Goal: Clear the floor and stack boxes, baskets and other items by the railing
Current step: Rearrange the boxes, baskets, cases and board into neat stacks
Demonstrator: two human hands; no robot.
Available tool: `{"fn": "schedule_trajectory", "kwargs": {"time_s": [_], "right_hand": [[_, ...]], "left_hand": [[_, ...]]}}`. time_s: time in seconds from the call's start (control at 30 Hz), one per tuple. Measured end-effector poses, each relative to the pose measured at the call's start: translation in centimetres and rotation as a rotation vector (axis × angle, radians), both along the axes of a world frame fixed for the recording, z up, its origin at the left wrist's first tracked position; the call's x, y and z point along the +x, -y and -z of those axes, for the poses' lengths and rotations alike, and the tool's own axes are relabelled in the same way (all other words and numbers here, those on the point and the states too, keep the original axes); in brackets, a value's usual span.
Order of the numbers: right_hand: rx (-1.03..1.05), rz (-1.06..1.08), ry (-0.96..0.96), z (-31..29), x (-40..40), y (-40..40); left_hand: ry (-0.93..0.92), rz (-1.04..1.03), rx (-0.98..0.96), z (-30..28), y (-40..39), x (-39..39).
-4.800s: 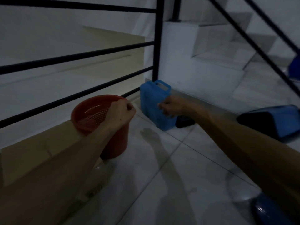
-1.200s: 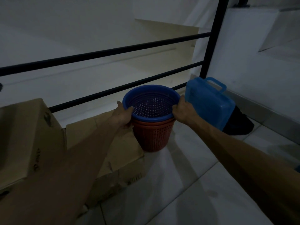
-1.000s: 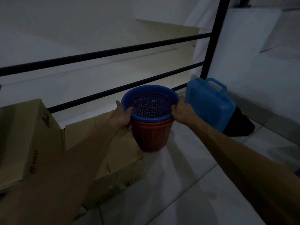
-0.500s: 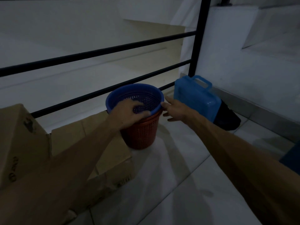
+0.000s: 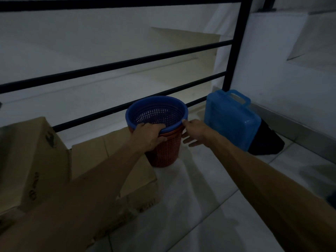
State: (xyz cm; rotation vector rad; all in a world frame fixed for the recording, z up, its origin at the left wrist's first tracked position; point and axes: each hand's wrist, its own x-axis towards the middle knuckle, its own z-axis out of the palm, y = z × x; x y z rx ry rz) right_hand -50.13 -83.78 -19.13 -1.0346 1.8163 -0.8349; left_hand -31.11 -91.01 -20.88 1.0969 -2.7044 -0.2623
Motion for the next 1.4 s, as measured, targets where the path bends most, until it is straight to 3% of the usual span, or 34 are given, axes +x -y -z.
{"fn": "schedule_trajectory", "kwargs": {"time_s": [0.27, 0.43, 0.63, 0.9, 1.0, 1.07, 1.17, 1.23, 1.4], "right_hand": [[0.021, -0.043, -0.073, -0.2, -1.2, -1.0], [-0.015, -0.051, -0.152, -2.5, -3.7, -3.5], [-0.190, -0.030, -0.618, -5.1, -9.6, -9.8], [-0.267, 0.257, -0.938, -8.8, -19.0, -22.8], [-0.284, 0.439, -1.035, -9.1, -22.7, -27.8], [-0.275, 0.596, -1.041, -9.1, -25.1, -30.9], [-0.214, 0.830, -0.961, -7.7, -29.5, -35.2], [-0.172, 0.964, -0.872, -6.3, -32.3, -37.6], [0.004, 1.205, -0.485, -3.0, -38.2, -41.0]], "left_hand": [[0.079, -0.033, -0.075, -1.1, 0.0, -1.2], [-0.097, -0.117, -0.235, -2.3, -1.8, -4.5], [-0.378, -0.032, -0.186, -3.4, -6.3, -12.3], [-0.566, 0.124, 0.290, -4.4, -16.2, -24.9], [-0.475, 0.227, 0.470, -4.2, -21.3, -29.8], [-0.405, 0.255, 0.749, -4.1, -24.6, -32.8], [-0.369, 0.184, 1.237, -4.4, -29.1, -36.9], [-0.301, 0.157, 1.411, -4.0, -30.8, -39.6], [-0.195, 0.124, 1.553, -2.4, -33.4, -44.3]]}}
